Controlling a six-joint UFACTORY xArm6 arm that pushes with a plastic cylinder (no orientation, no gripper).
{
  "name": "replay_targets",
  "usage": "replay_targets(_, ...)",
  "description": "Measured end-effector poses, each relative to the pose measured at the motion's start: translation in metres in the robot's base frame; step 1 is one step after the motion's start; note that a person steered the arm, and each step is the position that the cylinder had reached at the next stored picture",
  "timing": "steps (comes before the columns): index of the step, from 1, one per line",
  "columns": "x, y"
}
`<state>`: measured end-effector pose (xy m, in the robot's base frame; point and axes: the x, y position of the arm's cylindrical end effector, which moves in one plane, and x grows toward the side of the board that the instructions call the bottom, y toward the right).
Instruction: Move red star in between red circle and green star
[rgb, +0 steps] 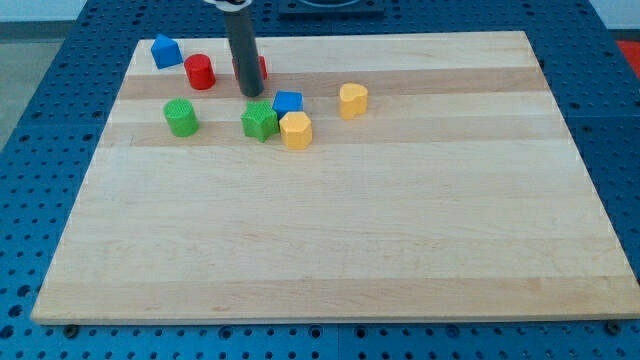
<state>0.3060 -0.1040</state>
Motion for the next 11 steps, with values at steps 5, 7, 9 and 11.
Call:
replay_targets(5, -0.107, 0.049)
replay_targets(7, -0.037, 0.008)
replay_targets(9, 0.003, 0.010)
replay_targets(11, -0.054, 0.030)
